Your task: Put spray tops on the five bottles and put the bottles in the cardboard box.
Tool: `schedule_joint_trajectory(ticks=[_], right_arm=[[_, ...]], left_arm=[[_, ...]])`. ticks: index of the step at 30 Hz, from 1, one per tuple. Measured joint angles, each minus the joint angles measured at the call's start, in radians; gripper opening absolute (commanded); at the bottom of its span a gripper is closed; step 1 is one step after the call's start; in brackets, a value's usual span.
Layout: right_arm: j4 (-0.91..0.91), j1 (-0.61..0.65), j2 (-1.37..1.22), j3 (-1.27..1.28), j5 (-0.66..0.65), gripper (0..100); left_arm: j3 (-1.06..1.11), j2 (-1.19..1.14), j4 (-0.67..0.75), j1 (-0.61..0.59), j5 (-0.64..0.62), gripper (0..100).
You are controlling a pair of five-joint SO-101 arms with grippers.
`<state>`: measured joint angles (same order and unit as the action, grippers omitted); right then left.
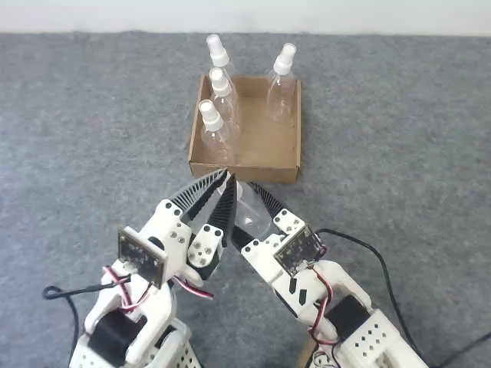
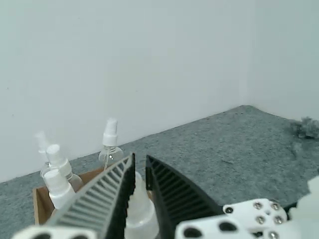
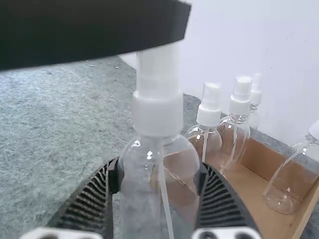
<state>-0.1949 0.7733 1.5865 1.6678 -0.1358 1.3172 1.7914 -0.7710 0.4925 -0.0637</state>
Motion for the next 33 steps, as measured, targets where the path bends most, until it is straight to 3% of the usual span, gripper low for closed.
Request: schedule_joint_trajectory(ticks=[7, 15, 24, 33], right_arm=[[-0.041, 0.002, 0.0, 0.0, 0.0, 3.7], [-0.041, -0.041, 0.0, 0.0, 0.0, 3.7], [-0.041, -0.091, 0.0, 0.0, 0.0, 3.7], [-0.041, -0.028, 0.0, -0.003, 0.0, 3.7]], left_arm=[[-0.009, 0.0, -0.008, 0.005, 0.0, 3], [-0.044, -0.002, -0.008, -0.127, -0.003, 3], [-0.046, -0.002, -0.008, -0.336, -0.135, 3], [-0.008, -0.002, -0.008, -0.364, -0.16, 3]])
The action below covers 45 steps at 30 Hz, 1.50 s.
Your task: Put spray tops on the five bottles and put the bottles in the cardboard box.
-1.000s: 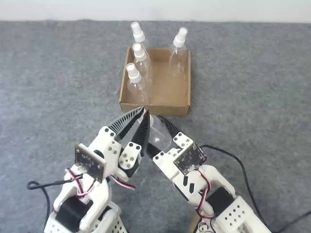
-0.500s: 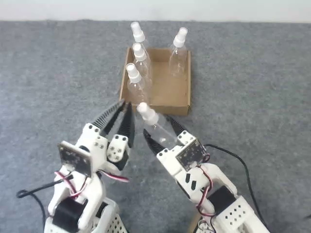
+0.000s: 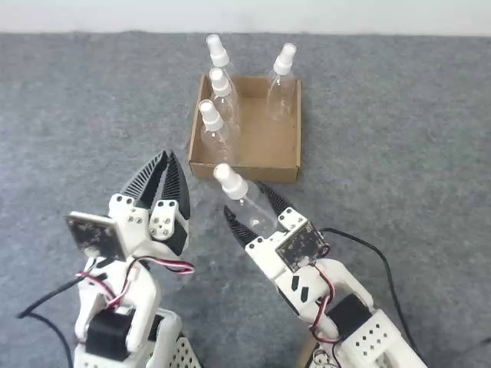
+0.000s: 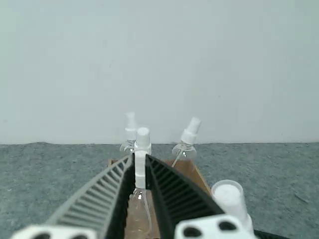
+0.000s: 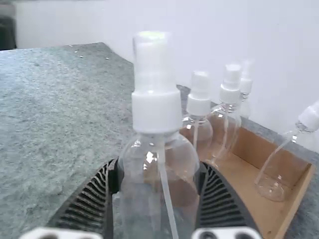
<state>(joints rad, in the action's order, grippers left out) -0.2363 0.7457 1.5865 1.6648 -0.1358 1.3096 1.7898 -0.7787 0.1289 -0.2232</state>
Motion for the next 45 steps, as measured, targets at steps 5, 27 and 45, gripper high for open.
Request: schedule_joint_trajectory(ticks=[5, 27, 45], right_arm=[[0.0, 0.069, 0.0, 0.0, 0.0, 3.7], [-0.002, 0.101, -0.002, 0.0, 0.0, 3.7], [0.0, 0.063, 0.0, 0.0, -0.003, 3.7]], left_arm=[[0.064, 0.0, 0.061, 0.0, 0.0, 3], [0.077, 0.003, 0.08, 0.215, 0.18, 3], [0.021, 0.0, 0.006, 0.071, 0.124, 3]])
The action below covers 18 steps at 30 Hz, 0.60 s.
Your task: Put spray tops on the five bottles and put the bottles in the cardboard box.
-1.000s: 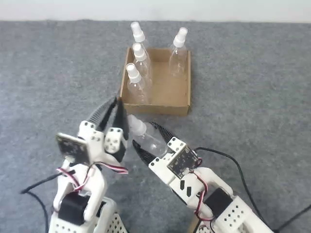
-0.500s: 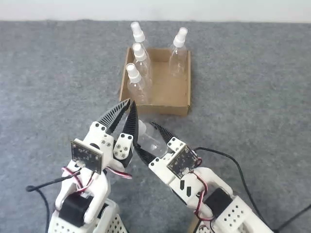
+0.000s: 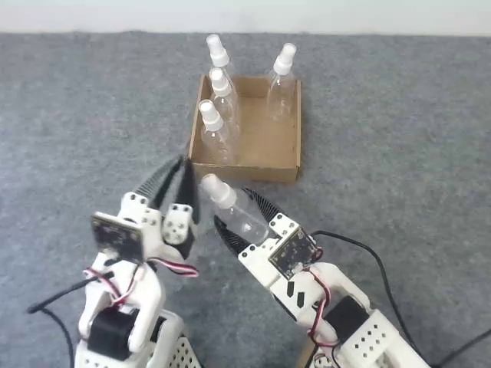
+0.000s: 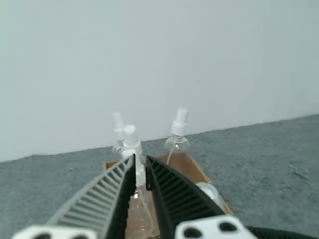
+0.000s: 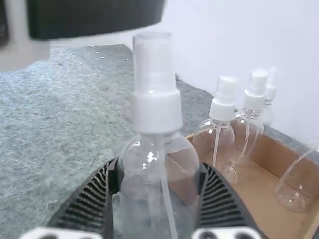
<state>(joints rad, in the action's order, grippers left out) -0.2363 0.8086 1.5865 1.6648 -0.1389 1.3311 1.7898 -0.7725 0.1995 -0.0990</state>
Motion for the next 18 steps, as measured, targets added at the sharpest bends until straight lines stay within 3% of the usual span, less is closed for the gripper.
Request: schedule_joint_trajectory(ticks=[6, 12, 18], right_arm=[[0.0, 0.002, 0.0, 0.0, 0.0, 3.7], [0.0, 0.002, 0.0, 0.0, 0.0, 3.7], [0.0, 0.002, 0.034, 0.0, 0.0, 3.7]], left_arm=[[0.0, 0.0, 0.0, -0.104, -0.075, 3], [0.003, 0.0, 0.005, -0.109, -0.08, 3], [0.086, -0.005, 0.101, -0.109, -0.08, 3]])
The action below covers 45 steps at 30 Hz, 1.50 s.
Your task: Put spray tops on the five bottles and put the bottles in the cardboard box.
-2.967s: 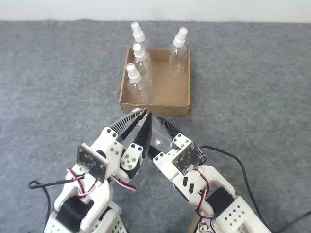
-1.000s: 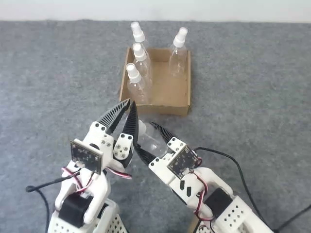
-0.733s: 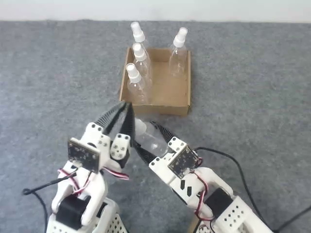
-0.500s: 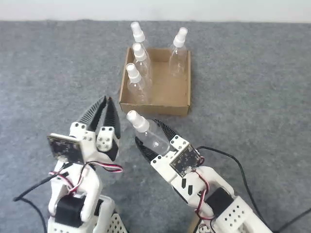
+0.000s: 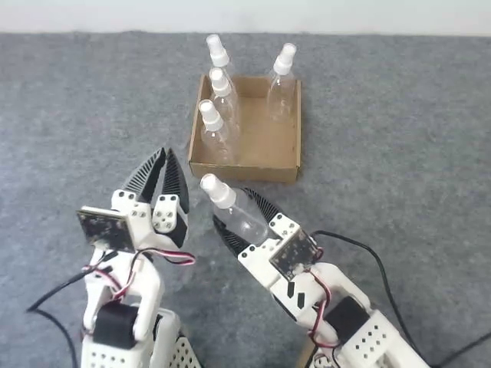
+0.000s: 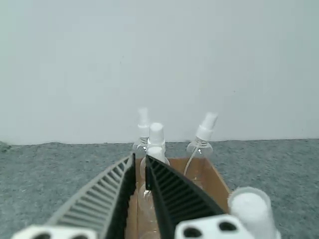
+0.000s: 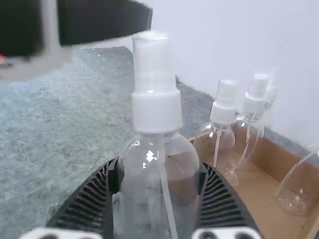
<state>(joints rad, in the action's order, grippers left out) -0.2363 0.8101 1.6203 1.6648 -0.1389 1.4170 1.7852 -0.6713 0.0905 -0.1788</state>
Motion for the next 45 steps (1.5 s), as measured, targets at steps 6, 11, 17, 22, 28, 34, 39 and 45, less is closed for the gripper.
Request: schedule_joint_trajectory(ticks=[6, 11, 17, 22, 28, 34, 39, 45], right_arm=[[-0.138, 0.017, 0.158, -0.008, 0.0, 3.7], [-0.19, 0.044, 0.17, -0.009, 0.003, 3.7], [-0.196, 0.041, 0.17, -0.009, 0.003, 3.7], [-0.196, 0.041, 0.17, -0.009, 0.003, 3.7], [-0.196, 0.041, 0.17, -0.009, 0.003, 3.7], [-0.196, 0.041, 0.17, -0.009, 0.005, 3.7], [-0.196, 0.021, 0.17, -0.009, 0.005, 3.7], [-0.196, -0.018, 0.17, -0.006, 0.005, 3.7]], left_arm=[[0.012, 0.0, 0.014, 0.021, -0.005, 3], [0.034, -0.005, 0.015, 0.146, 0.064, 3], [0.028, 0.006, -0.029, 0.252, 0.181, 3], [0.028, 0.006, -0.043, 0.267, 0.204, 3], [0.028, 0.006, -0.043, 0.267, 0.204, 3], [0.021, 0.006, -0.043, 0.267, 0.204, 3], [0.0, 0.006, -0.043, 0.269, 0.204, 3], [-0.04, -0.003, -0.043, 0.276, 0.204, 3]])
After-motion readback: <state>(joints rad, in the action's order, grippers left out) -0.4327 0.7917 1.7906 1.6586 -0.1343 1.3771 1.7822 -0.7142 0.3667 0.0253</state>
